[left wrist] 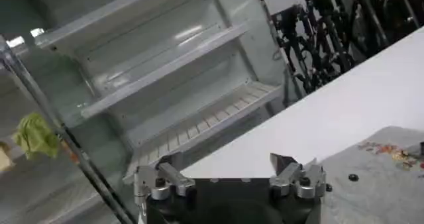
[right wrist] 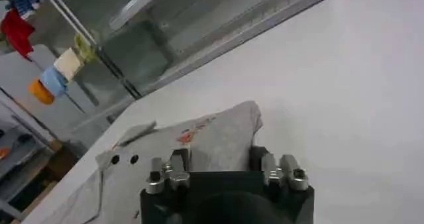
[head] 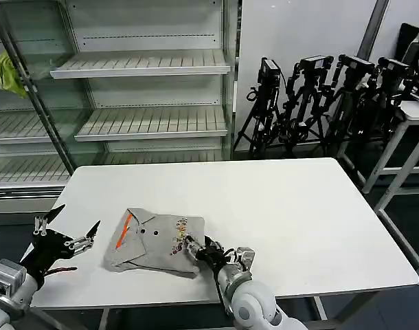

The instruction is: Fold and organize the clothes.

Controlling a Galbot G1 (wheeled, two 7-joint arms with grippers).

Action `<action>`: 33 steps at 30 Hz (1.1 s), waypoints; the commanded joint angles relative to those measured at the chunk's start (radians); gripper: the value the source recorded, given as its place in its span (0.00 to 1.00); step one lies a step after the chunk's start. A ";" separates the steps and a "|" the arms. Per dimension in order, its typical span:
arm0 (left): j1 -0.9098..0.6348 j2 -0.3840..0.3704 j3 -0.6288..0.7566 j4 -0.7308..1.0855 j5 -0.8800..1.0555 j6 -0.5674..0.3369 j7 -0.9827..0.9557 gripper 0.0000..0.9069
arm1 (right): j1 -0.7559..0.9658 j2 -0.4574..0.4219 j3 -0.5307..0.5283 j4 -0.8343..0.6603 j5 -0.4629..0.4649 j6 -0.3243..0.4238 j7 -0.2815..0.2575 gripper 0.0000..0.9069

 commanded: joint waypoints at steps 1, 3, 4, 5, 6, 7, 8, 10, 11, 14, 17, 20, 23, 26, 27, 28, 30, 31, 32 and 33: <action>0.017 -0.009 -0.007 -0.007 0.004 -0.003 0.000 1.00 | 0.001 0.014 0.009 -0.016 -0.020 0.007 -0.011 0.00; 0.021 -0.013 -0.008 -0.010 0.004 -0.004 0.000 1.00 | 0.002 0.008 0.011 -0.013 -0.029 0.009 -0.014 0.00; 0.022 -0.014 -0.008 -0.011 0.005 -0.004 0.000 1.00 | 0.003 0.004 0.012 -0.012 -0.031 0.010 -0.014 0.00; 0.023 -0.015 -0.008 -0.013 0.004 -0.004 0.000 1.00 | 0.005 -0.004 0.014 -0.007 -0.033 0.011 -0.014 0.00; 0.024 -0.016 -0.008 -0.014 0.004 -0.004 0.000 1.00 | 0.006 -0.011 0.017 -0.004 -0.035 0.011 -0.015 0.00; 0.025 -0.017 -0.008 -0.016 0.004 -0.004 0.000 1.00 | 0.006 -0.019 0.019 -0.001 -0.037 0.011 -0.015 0.00; 0.026 -0.018 -0.007 -0.018 0.004 -0.004 0.000 1.00 | 0.008 -0.032 0.021 0.006 -0.041 0.011 -0.016 0.00; 0.027 -0.020 -0.005 -0.020 0.004 -0.003 0.000 1.00 | 0.010 -0.051 0.024 0.013 -0.048 0.012 -0.020 0.00; 0.027 -0.021 -0.003 -0.022 0.004 -0.004 0.000 1.00 | 0.012 -0.072 0.027 0.020 -0.054 0.014 -0.025 0.00; 0.021 -0.024 0.006 -0.025 0.004 -0.003 0.000 1.00 | 0.018 -0.127 0.036 0.036 -0.065 0.015 -0.033 0.00; 0.013 -0.026 0.019 -0.028 0.004 -0.002 0.000 1.00 | 0.021 -0.189 0.043 0.054 -0.070 0.016 -0.039 0.00; 0.004 -0.027 0.031 -0.029 0.004 -0.001 -0.001 1.00 | 0.022 -0.248 0.059 0.072 -0.069 0.016 -0.043 0.00; -0.002 -0.028 0.040 -0.030 0.005 -0.001 -0.001 1.00 | 0.023 -0.313 0.073 0.089 -0.068 0.016 -0.046 0.00; -0.010 -0.028 0.049 -0.030 0.005 -0.001 -0.001 1.00 | 0.026 -0.369 0.090 0.105 -0.067 0.015 -0.050 0.00; -0.011 -0.027 0.051 -0.030 0.004 -0.001 -0.001 1.00 | 0.026 -0.378 0.093 0.108 -0.066 0.015 -0.051 0.00; -0.014 -0.027 0.053 -0.030 0.004 -0.001 0.000 1.00 | 0.027 -0.393 0.101 0.110 -0.067 0.015 -0.052 0.00; -0.019 -0.027 0.057 -0.029 0.004 -0.001 -0.001 1.00 | 0.027 -0.414 0.111 0.116 -0.066 0.015 -0.052 0.00; -0.020 -0.027 0.058 -0.029 0.004 -0.001 0.000 1.00 | 0.027 -0.421 0.117 0.118 -0.066 0.014 -0.053 0.00; -0.021 -0.027 0.060 -0.030 0.004 -0.001 0.000 1.00 | 0.028 -0.430 0.121 0.119 -0.066 0.014 -0.053 0.00; -0.022 -0.028 0.063 -0.030 0.003 -0.001 -0.001 1.00 | 0.030 -0.436 0.123 0.120 -0.066 0.013 -0.053 0.00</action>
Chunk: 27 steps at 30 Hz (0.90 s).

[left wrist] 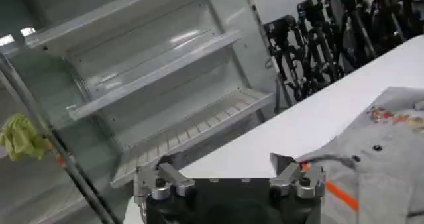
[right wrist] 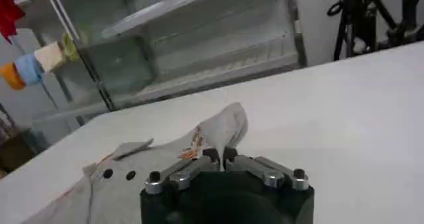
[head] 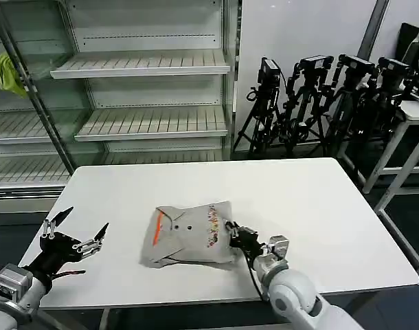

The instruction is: Fold and organize the clothes.

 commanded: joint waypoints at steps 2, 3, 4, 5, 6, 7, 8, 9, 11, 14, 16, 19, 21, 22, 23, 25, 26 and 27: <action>-0.011 -0.002 0.022 -0.003 -0.004 0.002 -0.001 1.00 | 0.008 -0.184 0.050 0.033 -0.009 -0.002 -0.004 0.00; -0.011 -0.003 0.024 -0.004 -0.006 0.003 -0.001 1.00 | 0.011 -0.187 0.050 0.031 -0.010 -0.003 -0.003 0.00; -0.011 -0.003 0.025 -0.005 -0.010 0.005 -0.002 1.00 | 0.014 -0.188 0.051 0.029 -0.010 -0.003 -0.002 0.00; -0.011 -0.004 0.026 -0.006 -0.012 0.007 -0.002 1.00 | 0.019 -0.192 0.053 0.026 -0.013 -0.003 -0.002 0.00; -0.012 -0.005 0.027 -0.006 -0.011 0.007 -0.002 1.00 | 0.022 -0.193 0.054 0.022 -0.016 -0.003 -0.002 0.00; -0.014 -0.006 0.027 -0.005 -0.010 0.007 -0.001 1.00 | 0.026 -0.194 0.054 0.017 -0.023 -0.003 -0.002 0.00; -0.017 -0.008 0.029 -0.004 -0.009 0.008 -0.001 1.00 | 0.029 -0.195 0.053 0.013 -0.033 -0.003 -0.002 0.00; -0.018 -0.009 0.030 -0.004 -0.008 0.007 -0.001 1.00 | 0.032 -0.197 0.051 0.009 -0.057 -0.003 -0.002 0.14; -0.022 -0.012 0.035 -0.003 -0.008 0.008 -0.001 1.00 | 0.037 -0.199 0.049 0.005 -0.091 -0.004 -0.007 1.00; -0.028 -0.014 0.044 -0.002 -0.008 0.008 0.000 1.00 | 0.038 -0.201 0.053 0.001 -0.142 -0.002 -0.013 1.00; -0.034 -0.014 0.051 -0.001 -0.009 0.008 0.001 1.00 | 0.038 -0.203 0.057 -0.005 -0.178 0.004 -0.018 1.00; -0.047 -0.013 0.061 0.003 -0.011 0.007 0.002 1.00 | 0.036 -0.212 0.066 -0.006 -0.204 0.005 -0.014 1.00; -0.058 -0.014 0.069 0.007 -0.012 0.007 0.003 1.00 | 0.033 -0.216 0.074 -0.004 -0.211 0.004 -0.010 1.00; -0.063 -0.014 0.073 0.010 -0.012 0.007 0.003 1.00 | 0.029 -0.219 0.081 0.000 -0.217 0.002 -0.005 1.00; -0.067 -0.014 0.076 0.011 -0.013 0.006 0.004 1.00 | 0.025 -0.221 0.088 0.004 -0.218 -0.001 -0.004 1.00; -0.074 -0.016 0.081 0.013 -0.017 0.004 0.004 1.00 | 0.016 -0.227 0.101 0.012 -0.225 -0.003 0.006 1.00; -0.077 -0.019 0.082 0.012 -0.022 0.002 0.004 1.00 | 0.001 -0.231 0.118 0.025 -0.240 -0.003 0.012 1.00; -0.080 -0.020 0.082 0.010 -0.033 0.000 0.002 1.00 | -0.011 -0.234 0.130 0.044 -0.252 0.000 0.021 1.00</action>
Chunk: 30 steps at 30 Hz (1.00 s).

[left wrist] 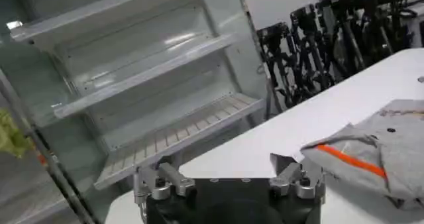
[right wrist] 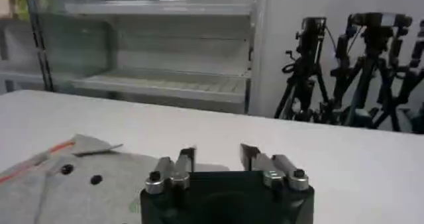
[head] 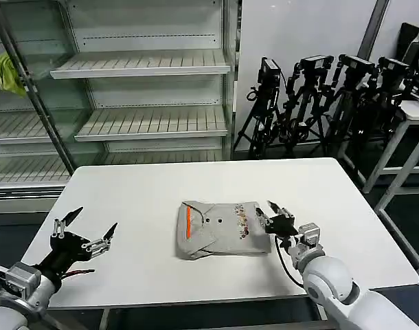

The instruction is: Fold and organize the clothes.

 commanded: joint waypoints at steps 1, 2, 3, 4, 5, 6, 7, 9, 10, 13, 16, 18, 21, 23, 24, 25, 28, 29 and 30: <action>-0.033 -0.008 0.017 0.000 -0.043 -0.023 -0.008 1.00 | -0.053 -0.037 0.091 0.061 -0.121 0.006 0.029 1.00; -0.042 -0.010 0.017 0.001 -0.072 -0.037 -0.012 1.00 | -0.064 -0.038 0.107 0.081 -0.139 0.009 0.029 1.00; -0.049 -0.012 0.016 0.003 -0.085 -0.057 -0.011 1.00 | -0.077 -0.038 0.124 0.095 -0.152 0.012 0.031 1.00; -0.064 -0.017 0.013 0.007 -0.143 -0.085 -0.010 1.00 | -0.101 -0.036 0.192 0.134 -0.188 0.023 0.031 1.00; -0.080 -0.022 0.009 0.009 -0.172 -0.103 -0.008 1.00 | -0.114 -0.035 0.227 0.166 -0.207 0.020 0.035 1.00; -0.104 -0.035 0.006 0.010 -0.212 -0.113 0.002 1.00 | -0.120 -0.035 0.258 0.180 -0.221 0.017 0.038 1.00; -0.124 -0.047 -0.002 0.014 -0.237 -0.123 0.017 1.00 | -0.146 -0.039 0.325 0.220 -0.246 0.020 0.030 1.00; -0.181 -0.073 -0.010 0.022 -0.257 -0.142 0.059 1.00 | -0.183 -0.048 0.415 0.263 -0.260 0.018 0.016 1.00; -0.209 -0.090 -0.012 0.034 -0.258 -0.150 0.081 1.00 | -0.203 -0.054 0.478 0.284 -0.274 0.020 0.010 1.00; -0.270 -0.130 -0.004 0.064 -0.261 -0.193 0.113 1.00 | -0.286 -0.052 0.611 0.331 -0.304 0.024 -0.020 1.00; -0.299 -0.160 0.008 0.087 -0.240 -0.231 0.112 1.00 | -0.372 -0.021 0.698 0.361 -0.313 0.033 -0.021 1.00; -0.308 -0.170 0.010 0.093 -0.169 -0.252 0.111 1.00 | -0.447 0.020 0.774 0.386 -0.328 0.051 -0.028 1.00; -0.338 -0.179 0.007 0.109 -0.112 -0.280 0.143 1.00 | -0.516 0.075 0.844 0.397 -0.394 0.084 -0.066 1.00; -0.360 -0.183 0.008 0.120 -0.105 -0.283 0.162 1.00 | -0.523 0.106 0.856 0.396 -0.436 0.103 -0.086 1.00; -0.374 -0.188 0.013 0.133 -0.104 -0.295 0.171 1.00 | -0.520 0.127 0.855 0.393 -0.460 0.116 -0.109 1.00; -0.381 -0.191 0.017 0.140 -0.107 -0.301 0.174 1.00 | -0.516 0.135 0.855 0.390 -0.469 0.127 -0.124 1.00; -0.395 -0.198 0.037 0.165 -0.115 -0.329 0.181 1.00 | -0.494 0.161 0.854 0.367 -0.499 0.175 -0.175 1.00; -0.397 -0.198 0.040 0.168 -0.115 -0.336 0.183 1.00 | -0.492 0.164 0.853 0.364 -0.499 0.183 -0.181 1.00; -0.399 -0.200 0.047 0.174 -0.117 -0.349 0.184 1.00 | -0.486 0.174 0.853 0.358 -0.499 0.189 -0.192 1.00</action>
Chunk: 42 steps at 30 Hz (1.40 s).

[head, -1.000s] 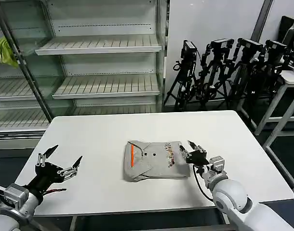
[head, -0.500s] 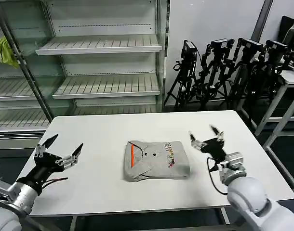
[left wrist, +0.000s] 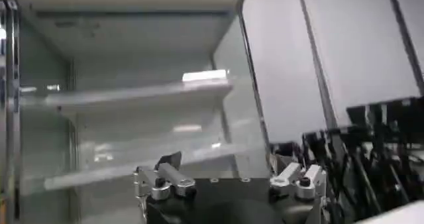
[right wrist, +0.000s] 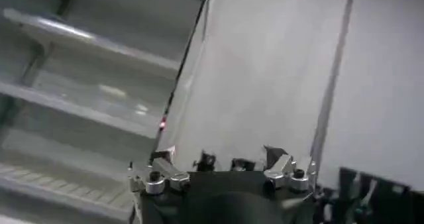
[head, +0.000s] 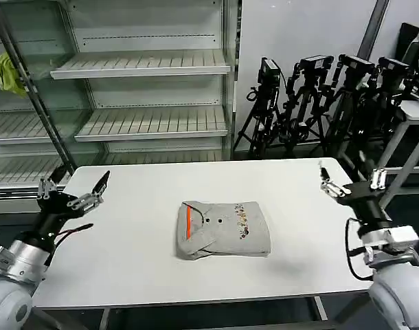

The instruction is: Fold and organize the clothes.

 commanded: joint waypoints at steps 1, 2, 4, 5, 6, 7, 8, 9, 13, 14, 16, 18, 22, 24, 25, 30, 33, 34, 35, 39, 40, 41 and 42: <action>-0.105 -0.041 0.041 0.073 0.022 -0.120 0.058 1.00 | -0.108 0.127 0.193 0.033 -0.148 0.114 -0.136 1.00; -0.107 -0.043 0.047 0.074 0.018 -0.133 0.052 1.00 | -0.109 0.131 0.192 0.031 -0.148 0.121 -0.145 1.00; -0.112 -0.042 0.070 0.081 -0.008 -0.158 0.034 1.00 | -0.109 0.140 0.191 0.022 -0.148 0.157 -0.185 1.00; -0.113 -0.042 0.076 0.084 -0.011 -0.169 0.029 1.00 | -0.108 0.142 0.191 0.013 -0.148 0.173 -0.216 1.00; -0.114 -0.042 0.086 0.087 -0.025 -0.186 0.017 1.00 | -0.107 0.142 0.193 0.003 -0.146 0.202 -0.255 1.00; -0.112 -0.041 0.091 0.085 -0.034 -0.188 0.010 1.00 | -0.107 0.142 0.193 -0.001 -0.145 0.211 -0.271 1.00; -0.108 -0.041 0.093 0.084 -0.041 -0.187 0.007 1.00 | -0.106 0.142 0.193 -0.010 -0.144 0.223 -0.291 1.00; -0.096 -0.041 0.095 0.079 -0.050 -0.183 0.008 1.00 | -0.104 0.144 0.194 -0.028 -0.145 0.246 -0.329 1.00; -0.070 -0.033 0.108 0.073 -0.100 -0.181 0.019 1.00 | -0.099 0.158 0.179 -0.078 -0.130 0.315 -0.416 1.00; -0.069 -0.032 0.108 0.074 -0.105 -0.182 0.021 1.00 | -0.097 0.161 0.174 -0.084 -0.126 0.321 -0.424 1.00; -0.059 -0.025 0.109 0.070 -0.126 -0.181 0.031 1.00 | -0.092 0.171 0.160 -0.095 -0.122 0.332 -0.431 1.00; -0.048 -0.019 0.103 0.062 -0.148 -0.178 0.039 1.00 | -0.088 0.180 0.143 -0.105 -0.120 0.341 -0.430 1.00; -0.030 -0.016 0.100 0.059 -0.144 -0.177 0.042 1.00 | -0.082 0.176 0.125 -0.117 -0.127 0.343 -0.406 1.00; -0.028 -0.023 0.100 0.060 -0.138 -0.177 0.040 1.00 | -0.068 0.169 0.114 -0.128 -0.136 0.344 -0.379 1.00; -0.028 -0.026 0.099 0.061 -0.138 -0.176 0.040 1.00 | -0.065 0.167 0.109 -0.129 -0.133 0.343 -0.371 1.00; -0.030 -0.034 0.098 0.070 -0.129 -0.171 0.040 1.00 | -0.042 0.165 0.088 -0.127 -0.115 0.326 -0.361 1.00; -0.031 -0.029 0.092 0.070 -0.129 -0.169 0.040 1.00 | -0.037 0.166 0.080 -0.129 -0.119 0.328 -0.361 1.00; -0.031 -0.027 0.091 0.069 -0.129 -0.168 0.040 1.00 | -0.036 0.167 0.080 -0.129 -0.119 0.328 -0.360 1.00; -0.031 -0.026 0.089 0.068 -0.129 -0.166 0.039 1.00 | -0.034 0.168 0.077 -0.130 -0.120 0.328 -0.356 1.00; -0.028 -0.025 0.089 0.067 -0.127 -0.162 0.036 1.00 | -0.029 0.174 0.071 -0.130 -0.122 0.329 -0.350 1.00; -0.027 -0.024 0.088 0.067 -0.127 -0.161 0.037 1.00 | -0.029 0.174 0.071 -0.130 -0.123 0.329 -0.350 1.00; -0.027 -0.024 0.087 0.067 -0.126 -0.161 0.036 1.00 | -0.030 0.173 0.071 -0.129 -0.125 0.330 -0.350 1.00; -0.027 -0.023 0.087 0.067 -0.125 -0.160 0.035 1.00 | -0.030 0.172 0.071 -0.129 -0.126 0.330 -0.350 1.00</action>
